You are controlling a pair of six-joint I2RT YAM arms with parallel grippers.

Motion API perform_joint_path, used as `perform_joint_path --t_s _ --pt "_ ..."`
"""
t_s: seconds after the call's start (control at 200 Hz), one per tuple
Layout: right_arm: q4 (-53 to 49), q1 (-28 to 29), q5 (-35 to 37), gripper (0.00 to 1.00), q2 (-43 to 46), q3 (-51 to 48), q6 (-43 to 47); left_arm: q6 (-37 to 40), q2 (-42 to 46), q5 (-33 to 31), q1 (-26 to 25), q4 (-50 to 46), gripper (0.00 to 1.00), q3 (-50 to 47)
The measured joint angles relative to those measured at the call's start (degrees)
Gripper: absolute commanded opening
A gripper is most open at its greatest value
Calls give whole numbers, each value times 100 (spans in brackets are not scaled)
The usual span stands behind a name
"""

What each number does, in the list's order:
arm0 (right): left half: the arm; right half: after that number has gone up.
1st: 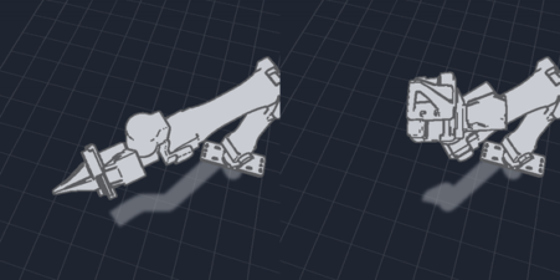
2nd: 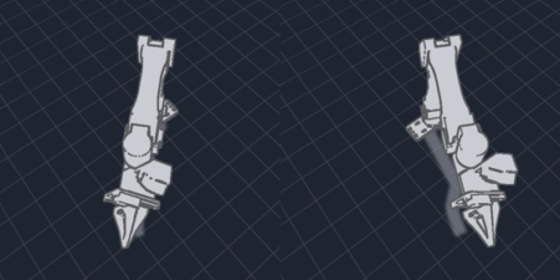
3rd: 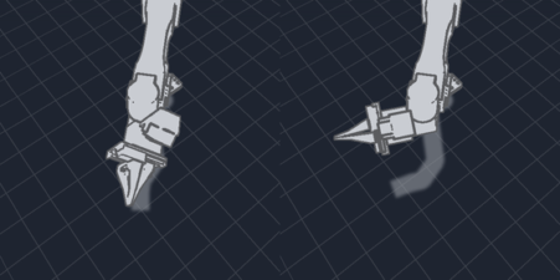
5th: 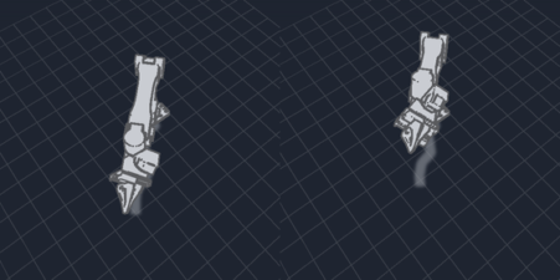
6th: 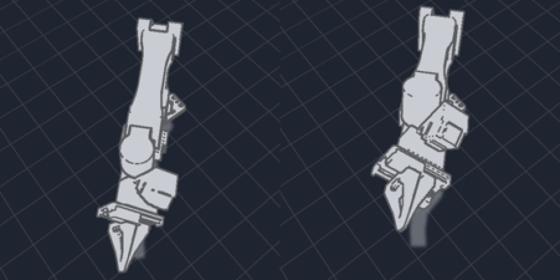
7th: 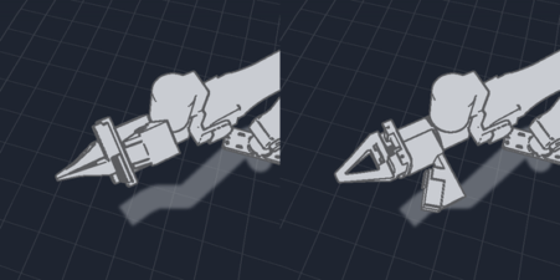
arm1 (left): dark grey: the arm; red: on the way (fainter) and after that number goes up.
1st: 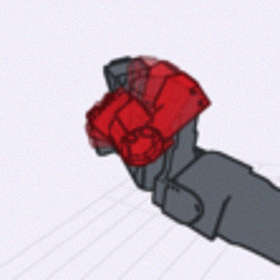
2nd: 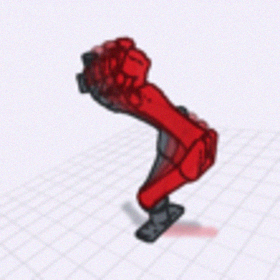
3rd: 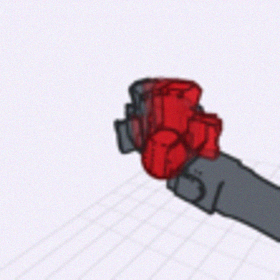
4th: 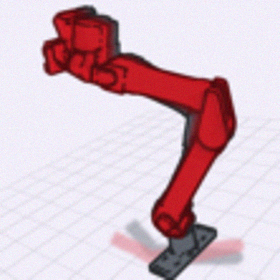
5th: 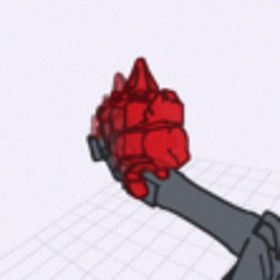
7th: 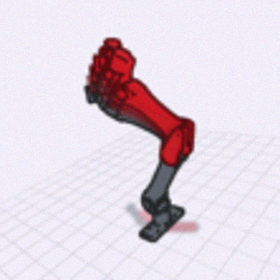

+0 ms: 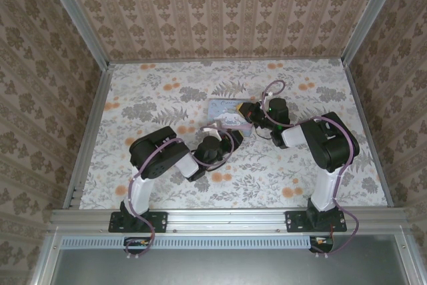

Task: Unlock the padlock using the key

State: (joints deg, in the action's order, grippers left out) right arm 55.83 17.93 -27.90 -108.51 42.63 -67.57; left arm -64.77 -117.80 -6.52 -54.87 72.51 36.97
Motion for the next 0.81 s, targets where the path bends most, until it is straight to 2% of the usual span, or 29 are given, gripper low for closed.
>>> perform_joint_path --t_s 0.135,0.545,0.805 --pt "0 0 0 0 0 0 0 -20 -2 -52 -2 -9 44 0" --pt "52 2 -2 0 -24 0 0 -87 -4 -146 50 -17 24 -68" --pt "76 7 2 0 -26 -4 4 -146 -46 -181 70 4 0 -90"
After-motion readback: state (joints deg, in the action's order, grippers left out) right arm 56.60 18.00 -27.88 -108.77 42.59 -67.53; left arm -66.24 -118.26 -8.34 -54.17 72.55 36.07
